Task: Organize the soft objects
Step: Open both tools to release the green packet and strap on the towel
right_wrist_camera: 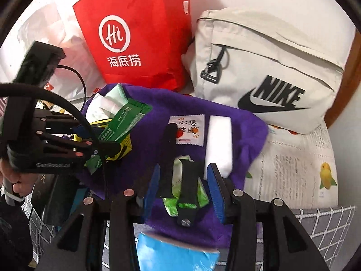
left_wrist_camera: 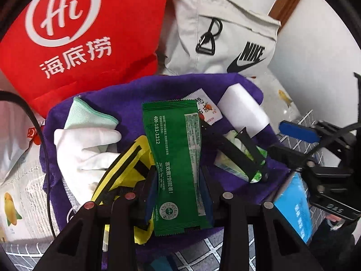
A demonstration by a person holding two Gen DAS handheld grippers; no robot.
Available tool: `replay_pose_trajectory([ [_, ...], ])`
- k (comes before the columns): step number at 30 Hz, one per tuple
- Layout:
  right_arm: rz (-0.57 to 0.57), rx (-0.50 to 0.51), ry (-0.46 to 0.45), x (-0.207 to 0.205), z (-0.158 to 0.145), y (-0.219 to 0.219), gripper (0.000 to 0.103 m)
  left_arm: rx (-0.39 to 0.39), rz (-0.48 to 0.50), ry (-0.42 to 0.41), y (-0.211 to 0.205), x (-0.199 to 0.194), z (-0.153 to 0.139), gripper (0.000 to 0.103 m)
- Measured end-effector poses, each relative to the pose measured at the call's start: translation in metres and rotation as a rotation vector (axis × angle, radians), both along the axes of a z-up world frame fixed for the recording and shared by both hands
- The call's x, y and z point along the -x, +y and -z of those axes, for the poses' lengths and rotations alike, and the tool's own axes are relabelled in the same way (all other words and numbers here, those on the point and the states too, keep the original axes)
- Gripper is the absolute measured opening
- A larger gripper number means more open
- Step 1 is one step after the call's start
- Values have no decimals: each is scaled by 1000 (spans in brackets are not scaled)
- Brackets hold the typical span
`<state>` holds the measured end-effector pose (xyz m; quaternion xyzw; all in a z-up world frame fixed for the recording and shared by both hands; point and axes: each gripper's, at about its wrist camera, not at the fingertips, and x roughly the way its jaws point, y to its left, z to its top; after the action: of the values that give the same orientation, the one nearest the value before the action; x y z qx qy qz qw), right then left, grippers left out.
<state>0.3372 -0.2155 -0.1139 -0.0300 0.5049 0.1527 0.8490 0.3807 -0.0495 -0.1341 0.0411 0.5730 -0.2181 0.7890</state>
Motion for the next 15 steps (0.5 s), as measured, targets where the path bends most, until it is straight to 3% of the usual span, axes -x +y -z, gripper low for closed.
replay_pose_trajectory([
  [7,22,-6,12,4,-2,-4,44,-41,-5,3,-8,-5,8,38],
  [12,20,-5,11,12,-5,-1,44,-29,1,16,-8,-4,8,61],
  [15,23,-6,3,16,-10,1,49,-50,5,-8,-6,1,1,64],
])
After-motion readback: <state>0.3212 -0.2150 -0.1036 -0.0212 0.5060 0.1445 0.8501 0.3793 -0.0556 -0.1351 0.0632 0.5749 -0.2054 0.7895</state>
